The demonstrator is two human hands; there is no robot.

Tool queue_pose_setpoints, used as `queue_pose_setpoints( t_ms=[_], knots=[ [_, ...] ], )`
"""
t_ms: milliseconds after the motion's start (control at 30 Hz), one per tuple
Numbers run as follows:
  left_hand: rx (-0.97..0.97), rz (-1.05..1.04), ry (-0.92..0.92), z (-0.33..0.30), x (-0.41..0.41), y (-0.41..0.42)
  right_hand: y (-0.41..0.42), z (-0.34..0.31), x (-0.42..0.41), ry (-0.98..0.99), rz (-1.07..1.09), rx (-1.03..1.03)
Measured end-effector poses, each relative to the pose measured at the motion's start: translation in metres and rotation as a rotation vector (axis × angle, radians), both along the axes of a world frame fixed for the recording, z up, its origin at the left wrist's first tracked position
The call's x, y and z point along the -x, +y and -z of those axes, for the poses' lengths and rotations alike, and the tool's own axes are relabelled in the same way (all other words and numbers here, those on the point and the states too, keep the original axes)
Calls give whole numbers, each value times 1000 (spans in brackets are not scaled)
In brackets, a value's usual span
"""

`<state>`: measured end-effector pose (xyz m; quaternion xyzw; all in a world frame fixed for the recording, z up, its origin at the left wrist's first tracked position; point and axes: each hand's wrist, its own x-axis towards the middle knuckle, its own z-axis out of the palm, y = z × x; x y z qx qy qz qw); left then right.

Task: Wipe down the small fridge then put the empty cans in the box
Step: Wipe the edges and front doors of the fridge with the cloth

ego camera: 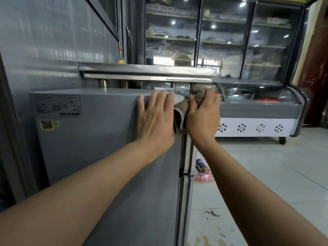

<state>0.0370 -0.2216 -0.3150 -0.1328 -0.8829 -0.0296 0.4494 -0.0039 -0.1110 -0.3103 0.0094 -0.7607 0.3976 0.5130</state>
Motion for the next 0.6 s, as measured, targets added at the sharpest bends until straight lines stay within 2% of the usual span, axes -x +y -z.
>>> queue_pose_setpoints(
  t_ms=[233,433,600],
  knots=[
    [-26,23,48,12,12,-2,-4,14,4,110,-3,105],
    [-11,66,75,28,14,-4,-5,74,4,30,-10,142],
    [89,59,87,76,15,-7,-2,119,3,-15,-19,141]
  ],
)
